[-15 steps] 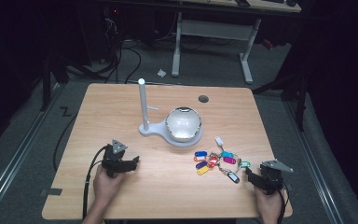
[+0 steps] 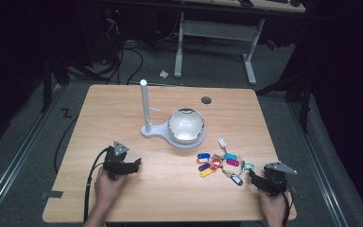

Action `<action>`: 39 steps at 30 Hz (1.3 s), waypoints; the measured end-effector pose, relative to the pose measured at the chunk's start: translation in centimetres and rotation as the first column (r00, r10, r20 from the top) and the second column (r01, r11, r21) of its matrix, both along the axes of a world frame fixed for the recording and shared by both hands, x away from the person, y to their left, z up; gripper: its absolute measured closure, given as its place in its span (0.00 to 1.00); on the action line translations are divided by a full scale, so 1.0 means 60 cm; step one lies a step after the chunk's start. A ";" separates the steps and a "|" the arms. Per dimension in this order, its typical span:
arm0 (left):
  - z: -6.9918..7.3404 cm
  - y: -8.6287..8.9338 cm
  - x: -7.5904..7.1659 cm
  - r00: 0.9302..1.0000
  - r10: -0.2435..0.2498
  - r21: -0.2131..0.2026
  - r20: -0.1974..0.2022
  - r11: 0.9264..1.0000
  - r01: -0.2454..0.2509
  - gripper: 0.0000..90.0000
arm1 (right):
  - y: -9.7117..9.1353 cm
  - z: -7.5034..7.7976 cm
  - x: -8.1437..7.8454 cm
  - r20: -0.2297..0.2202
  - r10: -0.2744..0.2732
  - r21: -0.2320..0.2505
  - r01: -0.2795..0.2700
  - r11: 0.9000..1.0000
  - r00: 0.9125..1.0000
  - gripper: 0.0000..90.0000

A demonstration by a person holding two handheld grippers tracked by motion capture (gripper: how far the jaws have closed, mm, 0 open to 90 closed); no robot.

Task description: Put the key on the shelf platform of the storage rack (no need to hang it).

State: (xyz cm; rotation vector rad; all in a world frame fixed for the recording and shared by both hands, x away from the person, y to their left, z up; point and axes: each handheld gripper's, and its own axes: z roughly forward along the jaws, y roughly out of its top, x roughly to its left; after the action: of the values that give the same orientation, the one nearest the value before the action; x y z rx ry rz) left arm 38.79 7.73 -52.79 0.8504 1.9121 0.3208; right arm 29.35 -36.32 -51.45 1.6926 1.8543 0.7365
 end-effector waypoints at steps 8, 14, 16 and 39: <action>0.000 0.001 0.000 1.000 -0.004 0.003 0.002 1.000 0.004 0.24 | 0.002 0.000 0.007 0.000 0.017 0.002 -0.017 1.000 1.000 0.42; 0.000 0.001 0.000 1.000 -0.003 0.001 0.001 1.000 0.003 0.24 | 0.008 0.005 0.015 -0.021 0.020 0.019 -0.020 1.000 1.000 0.48; 0.000 0.001 -0.001 1.000 -0.006 0.004 0.002 1.000 0.006 0.23 | 0.009 0.009 0.014 -0.004 0.026 0.019 -0.026 0.999 1.000 0.50; 0.000 0.001 -0.001 1.000 -0.006 0.004 0.002 1.000 0.006 0.24 | 0.056 0.042 0.043 0.019 0.150 0.038 -0.151 0.988 0.989 0.59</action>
State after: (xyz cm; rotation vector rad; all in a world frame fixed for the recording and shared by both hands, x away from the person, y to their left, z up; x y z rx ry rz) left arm 38.74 7.77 -52.81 0.8572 1.9073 0.3217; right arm 31.91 -32.98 -48.94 1.5784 1.9849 0.8492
